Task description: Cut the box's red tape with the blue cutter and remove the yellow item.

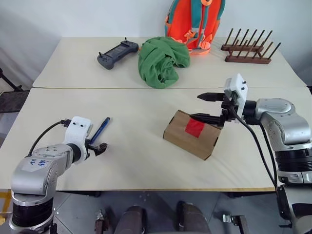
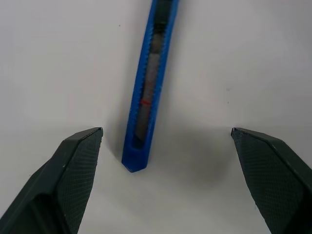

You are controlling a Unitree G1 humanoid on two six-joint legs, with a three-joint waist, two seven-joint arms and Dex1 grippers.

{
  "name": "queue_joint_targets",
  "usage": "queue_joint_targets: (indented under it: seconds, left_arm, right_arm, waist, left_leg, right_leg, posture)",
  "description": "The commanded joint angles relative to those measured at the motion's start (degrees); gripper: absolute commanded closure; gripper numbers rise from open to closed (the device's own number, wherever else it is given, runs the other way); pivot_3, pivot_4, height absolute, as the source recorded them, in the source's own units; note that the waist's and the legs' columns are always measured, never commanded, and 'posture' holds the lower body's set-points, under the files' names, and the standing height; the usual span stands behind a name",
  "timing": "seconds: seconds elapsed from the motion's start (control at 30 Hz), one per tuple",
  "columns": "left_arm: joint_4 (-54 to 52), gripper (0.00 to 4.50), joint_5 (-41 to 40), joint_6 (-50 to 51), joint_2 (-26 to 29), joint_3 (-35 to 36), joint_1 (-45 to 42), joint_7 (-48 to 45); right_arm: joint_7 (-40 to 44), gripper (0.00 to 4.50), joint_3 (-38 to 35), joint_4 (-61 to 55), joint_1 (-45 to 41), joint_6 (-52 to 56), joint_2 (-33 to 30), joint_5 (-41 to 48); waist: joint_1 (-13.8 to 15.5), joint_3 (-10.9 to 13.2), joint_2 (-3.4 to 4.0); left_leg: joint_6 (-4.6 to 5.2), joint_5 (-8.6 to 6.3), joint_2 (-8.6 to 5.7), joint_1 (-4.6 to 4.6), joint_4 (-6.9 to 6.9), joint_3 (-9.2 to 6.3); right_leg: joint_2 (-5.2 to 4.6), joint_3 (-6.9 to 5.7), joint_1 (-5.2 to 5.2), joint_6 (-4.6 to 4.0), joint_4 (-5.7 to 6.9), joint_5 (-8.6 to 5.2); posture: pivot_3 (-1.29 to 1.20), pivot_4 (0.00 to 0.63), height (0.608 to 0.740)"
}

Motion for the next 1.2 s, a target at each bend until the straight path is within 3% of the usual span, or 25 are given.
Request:
queue_joint_targets:
  seconds: [0.03, 0.13, 0.3, 0.5, 0.7, 0.8, 1.03, 1.2]
  left_arm:
    - [4.3, 0.01, -0.2, 0.2, -1.4, 0.5, 0.4, -0.8]
    - [8.7, 0.01, 0.1, -4.0, -0.8, 0.0, -0.1, -1.9]
    - [14.4, 1.14, 1.1, -8.3, 1.8, -2.7, -1.2, -2.8]
    - [17.9, 1.14, 0.4, -9.4, 3.2, -4.4, -2.8, -4.2]
    - [20.1, 2.48, 0.1, -11.1, 3.2, -5.0, -3.5, -5.5]
    - [20.9, 2.48, 0.1, -11.6, 3.4, -5.3, -3.9, -5.9]
    - [21.4, 4.06, 0.4, -12.4, 3.6, -5.4, -4.0, -6.0]
    - [21.4, 4.06, 0.0, -12.4, 4.0, -5.5, -4.0, -6.6]
  right_arm:
    - [0.5, 0.00, 0.1, -0.6, -1.7, -0.5, -0.5, 0.0]
    - [0.7, 0.00, 0.4, -0.3, -2.1, -0.6, -0.3, -0.4]
    - [0.6, 0.00, 0.6, 0.0, -2.6, -0.4, -0.4, -0.2]
    - [0.9, 0.00, 0.5, -0.4, -2.2, -0.3, -0.8, -0.1]
    - [1.0, 0.00, 0.3, -0.7, -2.2, -0.3, -1.0, 0.0]
    - [1.0, 0.00, 0.2, -0.8, -2.1, -0.3, -1.1, 0.1]
    - [1.0, 0.00, 0.0, -1.4, -1.6, -0.2, -1.1, 0.3]
    - [0.8, 0.00, -0.1, -1.4, -1.5, -0.2, -1.0, 0.3]
  waist:
    - [0.0, 0.0, 0.03]
    - [0.1, 0.0, 0.07]
    - [0.1, -0.1, 0.10]
    - [0.0, -0.1, 0.15]
    - [0.0, -0.1, 0.21]
    - [0.0, -0.1, 0.23]
    - [0.0, -0.1, 0.23]
    - [0.0, -0.1, 0.24]
  left_leg:
    - [0.00, 0.00, 0.00, 0.01, 0.01, 0.01]
    - [0.00, 0.06, -0.02, 0.04, 0.04, 0.02]
    - [-0.07, 0.29, -0.03, 0.24, 0.04, -0.02]
    - [-0.14, 0.41, 0.04, 0.31, 0.03, -0.03]
    - [-0.12, 0.42, 0.09, 0.30, 0.02, -0.03]
    - [-0.12, 0.42, 0.08, 0.30, 0.01, -0.03]
    - [-0.12, 0.42, 0.10, 0.29, -0.02, -0.03]
    - [-0.12, 0.42, 0.10, 0.27, -0.02, -0.03]
  right_leg:
    - [0.00, 0.00, 0.01, 0.00, 0.00, 0.00]
    - [-0.01, 0.01, 0.07, 0.00, 0.00, 0.00]
    - [-0.03, 0.01, 0.32, -0.18, -0.03, 0.02]
    - [-0.04, 0.04, 0.31, -0.33, 0.11, 0.11]
    - [-0.07, 0.05, 0.30, -0.33, 0.10, 0.11]
    - [-0.07, 0.04, 0.29, -0.33, 0.10, 0.11]
    - [-0.08, 0.04, 0.28, -0.33, 0.07, 0.12]
    - [-0.07, 0.04, 0.26, -0.33, 0.07, 0.12]
  posture:
    - [0.00, 0.150, 0.740]
    - [0.00, 0.150, 0.740]
    - [0.00, 0.150, 0.740]
    - [0.00, 0.150, 0.740]
    - [0.00, 0.150, 0.740]
    - [0.00, 0.150, 0.740]
    - [0.00, 0.150, 0.740]
    - [0.00, 0.150, 0.740]
